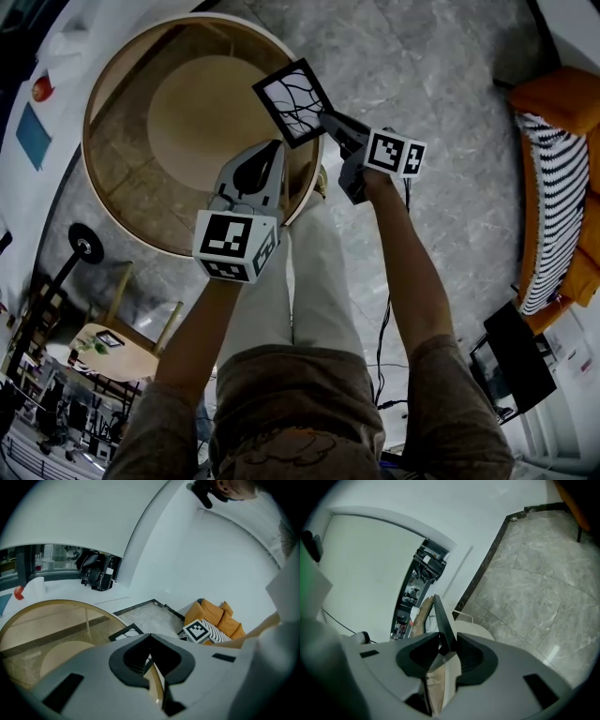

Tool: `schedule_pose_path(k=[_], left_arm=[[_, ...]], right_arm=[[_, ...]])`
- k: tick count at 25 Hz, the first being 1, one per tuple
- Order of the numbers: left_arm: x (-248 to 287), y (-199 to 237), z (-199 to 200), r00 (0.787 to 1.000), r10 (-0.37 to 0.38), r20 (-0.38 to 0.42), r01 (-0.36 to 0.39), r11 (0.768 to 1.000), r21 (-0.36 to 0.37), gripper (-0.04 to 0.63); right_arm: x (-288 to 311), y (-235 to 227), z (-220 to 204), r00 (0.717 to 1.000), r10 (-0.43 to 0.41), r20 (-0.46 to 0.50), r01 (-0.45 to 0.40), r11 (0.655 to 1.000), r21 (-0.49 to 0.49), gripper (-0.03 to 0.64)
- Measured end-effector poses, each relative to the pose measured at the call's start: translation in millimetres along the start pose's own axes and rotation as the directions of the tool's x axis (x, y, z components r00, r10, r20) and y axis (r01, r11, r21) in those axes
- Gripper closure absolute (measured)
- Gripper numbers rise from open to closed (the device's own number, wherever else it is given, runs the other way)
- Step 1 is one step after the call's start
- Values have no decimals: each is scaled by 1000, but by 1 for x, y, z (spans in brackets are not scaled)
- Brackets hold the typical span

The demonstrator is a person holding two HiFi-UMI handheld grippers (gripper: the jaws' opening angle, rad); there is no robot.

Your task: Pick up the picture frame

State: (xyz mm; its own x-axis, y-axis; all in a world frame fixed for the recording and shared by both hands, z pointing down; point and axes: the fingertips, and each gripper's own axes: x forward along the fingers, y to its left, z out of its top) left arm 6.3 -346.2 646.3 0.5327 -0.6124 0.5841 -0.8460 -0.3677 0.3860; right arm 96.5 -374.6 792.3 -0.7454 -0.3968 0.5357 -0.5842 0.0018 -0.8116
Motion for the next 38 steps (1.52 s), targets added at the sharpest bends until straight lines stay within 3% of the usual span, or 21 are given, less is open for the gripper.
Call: schedule_pose_path(k=[4, 9, 19, 28, 38], left_arm=[[-1, -1, 2, 1000, 5, -1, -5, 1000, 5, 577], [-8, -4, 2, 1000, 10, -11, -10, 1000, 6, 577], [-39, -11, 4, 998, 43, -54, -45, 998, -36, 577], [-79, -28, 36, 997, 43, -57, -46, 997, -56, 577], [-157, -71, 101, 1000, -12, -12, 12, 999, -52, 577]], right_arm=[[-8, 8, 0, 1000, 15, 15, -15, 1000, -16, 495], [-24, 25, -3, 1000, -17, 12, 19, 993, -119, 519], [-53, 75, -11, 999, -24, 40, 29, 991, -129, 532], [-100, 133, 5, 994, -51, 92, 68, 978, -196, 533], [-186, 240, 19, 980, -37, 197, 100, 942, -320, 533]])
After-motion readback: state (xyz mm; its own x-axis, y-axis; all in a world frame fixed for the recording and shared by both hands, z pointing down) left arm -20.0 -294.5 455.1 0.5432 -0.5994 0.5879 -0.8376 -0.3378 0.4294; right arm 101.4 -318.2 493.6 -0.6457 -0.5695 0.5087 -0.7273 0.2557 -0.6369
